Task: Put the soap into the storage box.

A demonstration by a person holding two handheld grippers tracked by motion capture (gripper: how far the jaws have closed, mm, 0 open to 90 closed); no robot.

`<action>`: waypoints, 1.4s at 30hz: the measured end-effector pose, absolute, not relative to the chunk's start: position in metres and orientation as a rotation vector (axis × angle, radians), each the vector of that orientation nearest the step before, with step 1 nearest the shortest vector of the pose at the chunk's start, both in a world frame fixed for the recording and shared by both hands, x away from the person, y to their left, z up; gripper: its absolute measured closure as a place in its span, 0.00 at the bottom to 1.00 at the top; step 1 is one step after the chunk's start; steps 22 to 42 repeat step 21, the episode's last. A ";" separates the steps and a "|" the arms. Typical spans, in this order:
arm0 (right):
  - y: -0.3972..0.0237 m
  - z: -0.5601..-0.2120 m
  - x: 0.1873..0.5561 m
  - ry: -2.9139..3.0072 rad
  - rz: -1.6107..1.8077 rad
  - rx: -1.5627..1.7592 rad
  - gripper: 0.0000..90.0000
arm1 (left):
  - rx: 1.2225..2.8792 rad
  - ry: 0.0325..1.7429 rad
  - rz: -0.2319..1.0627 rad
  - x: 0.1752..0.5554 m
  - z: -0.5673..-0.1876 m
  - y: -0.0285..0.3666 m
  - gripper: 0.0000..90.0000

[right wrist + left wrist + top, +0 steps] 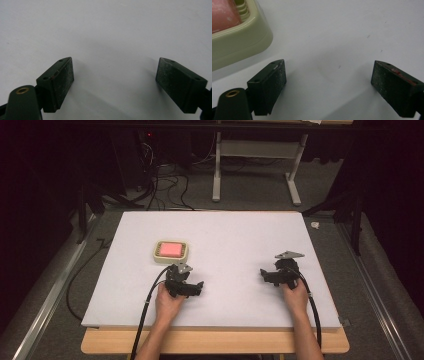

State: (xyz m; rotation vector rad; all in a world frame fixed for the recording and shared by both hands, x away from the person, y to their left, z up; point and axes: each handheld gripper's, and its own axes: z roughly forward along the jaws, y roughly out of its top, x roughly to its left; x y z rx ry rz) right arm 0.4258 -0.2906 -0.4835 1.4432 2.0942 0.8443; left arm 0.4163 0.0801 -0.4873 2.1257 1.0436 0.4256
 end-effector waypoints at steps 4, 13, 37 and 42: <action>-0.291 -0.483 0.426 2.094 0.845 1.443 0.17 | 2.122 1.042 0.431 0.416 -0.488 0.080 0.15; -0.291 -0.483 0.426 2.096 0.843 1.442 0.17 | 2.120 1.042 0.434 0.415 -0.488 0.080 0.15; -0.291 -0.483 0.426 2.094 0.845 1.447 0.17 | 2.118 1.044 0.434 0.415 -0.488 0.080 0.15; -0.291 -0.483 0.426 2.094 0.845 1.447 0.17 | 2.118 1.044 0.434 0.415 -0.488 0.080 0.15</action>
